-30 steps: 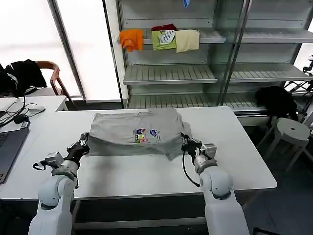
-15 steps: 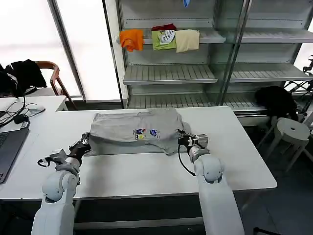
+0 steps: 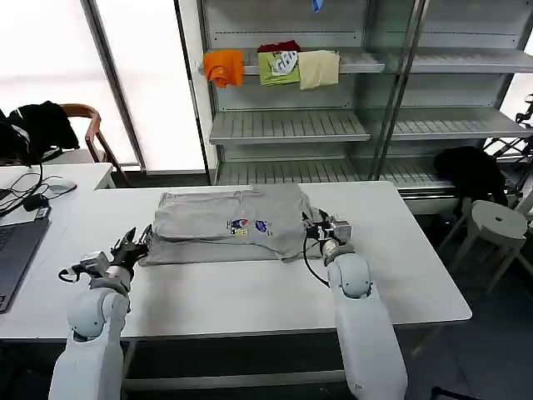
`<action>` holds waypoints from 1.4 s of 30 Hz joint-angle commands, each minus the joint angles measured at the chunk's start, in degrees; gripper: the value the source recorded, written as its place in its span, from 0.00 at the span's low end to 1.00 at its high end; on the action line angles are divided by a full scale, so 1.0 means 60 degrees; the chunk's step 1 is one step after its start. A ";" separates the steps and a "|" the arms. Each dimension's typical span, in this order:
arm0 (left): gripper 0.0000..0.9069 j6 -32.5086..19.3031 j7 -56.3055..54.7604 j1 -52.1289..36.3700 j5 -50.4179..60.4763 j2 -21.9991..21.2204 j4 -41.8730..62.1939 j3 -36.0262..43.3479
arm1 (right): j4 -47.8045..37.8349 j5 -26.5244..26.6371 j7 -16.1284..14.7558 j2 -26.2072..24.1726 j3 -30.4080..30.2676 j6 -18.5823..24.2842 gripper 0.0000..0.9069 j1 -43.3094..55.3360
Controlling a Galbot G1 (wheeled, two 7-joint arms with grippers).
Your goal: Fold and organize the clothes.
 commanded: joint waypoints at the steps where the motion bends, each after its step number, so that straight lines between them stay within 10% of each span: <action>1: 1.00 0.0562 0.0307 0.0601 0.0832 0.0093 -0.0395 0.0130 | 0.1909 -0.0023 -0.0441 -0.0444 0.0125 -0.0757 1.00 -0.1754; 10: 1.00 0.0648 0.0478 0.0751 0.1172 0.0068 -0.0391 0.0162 | 0.2154 0.0290 -0.0627 -0.0645 0.0502 -0.0716 0.86 -0.2720; 12: 1.00 0.0656 0.0478 0.0735 0.1177 0.0062 -0.0382 0.0151 | 0.2089 0.0279 -0.0618 -0.0626 0.0491 -0.0679 0.54 -0.2721; 14: 1.00 0.0668 0.0478 0.0714 0.1179 0.0063 -0.0370 0.0135 | 0.2029 0.0276 -0.0639 -0.0599 0.0482 -0.0639 0.00 -0.2692; 17: 1.00 0.0691 0.0478 0.0703 0.1226 0.0064 -0.0323 0.0134 | 0.1867 0.0219 -0.0610 -0.0523 0.0397 -0.0588 0.00 -0.2559; 26: 0.02 0.0756 0.0495 0.0620 0.1323 0.0096 0.0071 0.0127 | 0.1649 0.0035 -0.0409 -0.0351 0.0139 -0.0579 0.00 -0.2196; 42: 0.00 0.0891 0.0709 0.0566 0.1288 0.0108 0.0353 0.0162 | 0.1820 0.0004 -0.0413 -0.0391 0.0049 -0.0513 0.00 -0.2186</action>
